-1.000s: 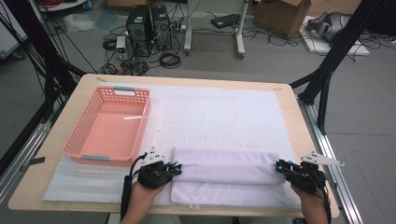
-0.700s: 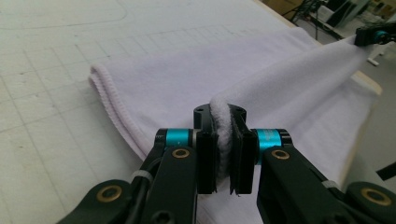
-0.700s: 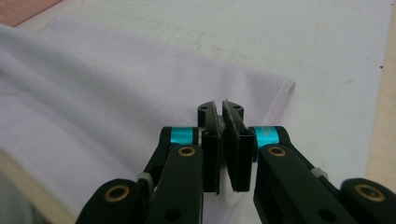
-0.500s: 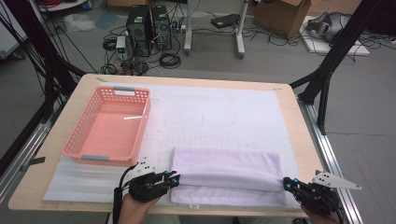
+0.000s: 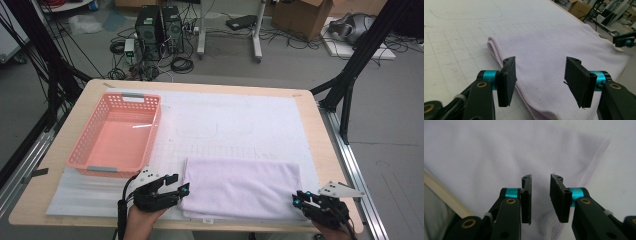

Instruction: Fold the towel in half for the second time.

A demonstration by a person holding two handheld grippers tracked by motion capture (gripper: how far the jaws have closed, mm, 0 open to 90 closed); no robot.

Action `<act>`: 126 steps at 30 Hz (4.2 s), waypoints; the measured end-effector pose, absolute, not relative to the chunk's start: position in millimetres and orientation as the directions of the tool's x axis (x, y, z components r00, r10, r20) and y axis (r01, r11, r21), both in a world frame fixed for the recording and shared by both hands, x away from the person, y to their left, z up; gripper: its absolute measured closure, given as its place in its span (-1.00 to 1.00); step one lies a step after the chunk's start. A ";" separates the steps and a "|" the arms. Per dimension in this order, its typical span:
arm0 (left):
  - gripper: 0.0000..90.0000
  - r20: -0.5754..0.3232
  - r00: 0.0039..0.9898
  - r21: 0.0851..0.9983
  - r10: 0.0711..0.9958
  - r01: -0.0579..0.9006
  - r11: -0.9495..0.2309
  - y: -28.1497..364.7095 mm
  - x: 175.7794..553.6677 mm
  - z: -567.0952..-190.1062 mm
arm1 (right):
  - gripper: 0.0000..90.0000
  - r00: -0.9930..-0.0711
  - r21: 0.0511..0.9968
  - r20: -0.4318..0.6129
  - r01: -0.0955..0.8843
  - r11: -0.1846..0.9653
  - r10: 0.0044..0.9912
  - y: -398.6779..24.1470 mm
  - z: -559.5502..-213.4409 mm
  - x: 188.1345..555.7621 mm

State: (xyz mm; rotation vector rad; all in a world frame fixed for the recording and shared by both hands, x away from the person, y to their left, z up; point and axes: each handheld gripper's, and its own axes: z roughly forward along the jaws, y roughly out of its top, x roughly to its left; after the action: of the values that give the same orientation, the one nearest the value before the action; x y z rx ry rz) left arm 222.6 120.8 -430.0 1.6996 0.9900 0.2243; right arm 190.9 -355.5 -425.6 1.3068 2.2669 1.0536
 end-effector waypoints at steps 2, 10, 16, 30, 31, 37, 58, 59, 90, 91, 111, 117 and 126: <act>-0.04 -0.319 0.630 0.868 0.708 0.494 -0.048 121.3 224.0 -429.3 | 0.70 -0.535 0.687 0.036 0.627 0.368 0.844 -356.5 -433.8 193.6; -0.06 -0.281 0.630 0.867 0.724 0.489 -0.089 114.7 240.2 -432.2 | 0.58 -0.500 0.730 0.093 0.622 0.283 0.861 -373.2 -426.1 195.1; -0.11 -0.289 0.637 0.866 0.714 0.492 -0.088 112.8 255.2 -434.9 | 0.62 -0.478 0.794 0.075 0.559 0.237 0.875 -370.8 -424.4 218.0; -0.14 -0.285 0.629 0.851 0.723 0.513 -0.110 115.0 281.1 -443.5 | 0.84 -0.428 0.747 -0.050 0.584 0.318 0.902 -353.2 -442.4 278.1; -0.14 -0.284 0.627 0.851 0.725 0.514 -0.111 115.0 281.7 -444.3 | 0.86 -0.405 0.745 -0.071 0.586 0.319 0.911 -353.9 -442.8 279.8; -0.14 -0.278 0.615 0.839 0.738 0.530 -0.125 113.8 284.4 -448.9 | 0.63 -0.395 0.771 -0.061 0.564 0.294 0.917 -355.4 -441.2 276.9; 0.19 -0.197 0.634 0.791 0.748 0.554 -0.261 78.7 302.4 -452.6 | 0.05 -0.383 0.746 0.108 0.641 0.179 0.918 -376.7 -447.6 269.2; 0.32 -0.200 0.651 0.792 0.732 0.548 -0.271 77.9 302.0 -452.8 | 0.06 -0.388 0.748 0.111 0.639 0.180 0.915 -377.8 -447.9 269.5; 0.70 -0.278 0.463 0.795 0.842 0.603 -0.069 87.0 377.6 -432.3 | 0.83 -0.364 0.786 0.081 0.596 0.166 0.928 -351.4 -426.9 346.4; 0.70 -0.278 0.458 0.791 0.844 0.608 -0.070 86.9 378.4 -434.1 | 0.83 -0.361 0.785 0.086 0.598 0.161 0.928 -350.7 -426.9 349.4; -0.17 -0.244 0.577 0.819 0.780 0.553 -0.153 87.7 328.6 -423.8 | 0.41 -0.404 0.815 0.112 0.560 0.149 0.908 -360.6 -421.8 295.8; -0.20 -0.242 0.588 0.809 0.772 0.561 -0.173 98.9 304.0 -431.6 | 0.38 -0.437 0.804 0.128 0.572 0.165 0.890 -358.2 -420.3 267.2; 0.28 -0.291 0.548 0.765 0.784 0.626 -0.154 114.4 282.5 -444.0 | 0.46 -0.415 0.743 0.173 0.650 0.158 0.893 -364.1 -433.4 251.6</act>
State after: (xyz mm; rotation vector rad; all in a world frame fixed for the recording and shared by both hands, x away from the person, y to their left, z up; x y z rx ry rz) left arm 282.5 114.4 -444.0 1.8631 1.1538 0.2162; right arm 251.6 -364.1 -433.4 1.4839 2.1337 1.1193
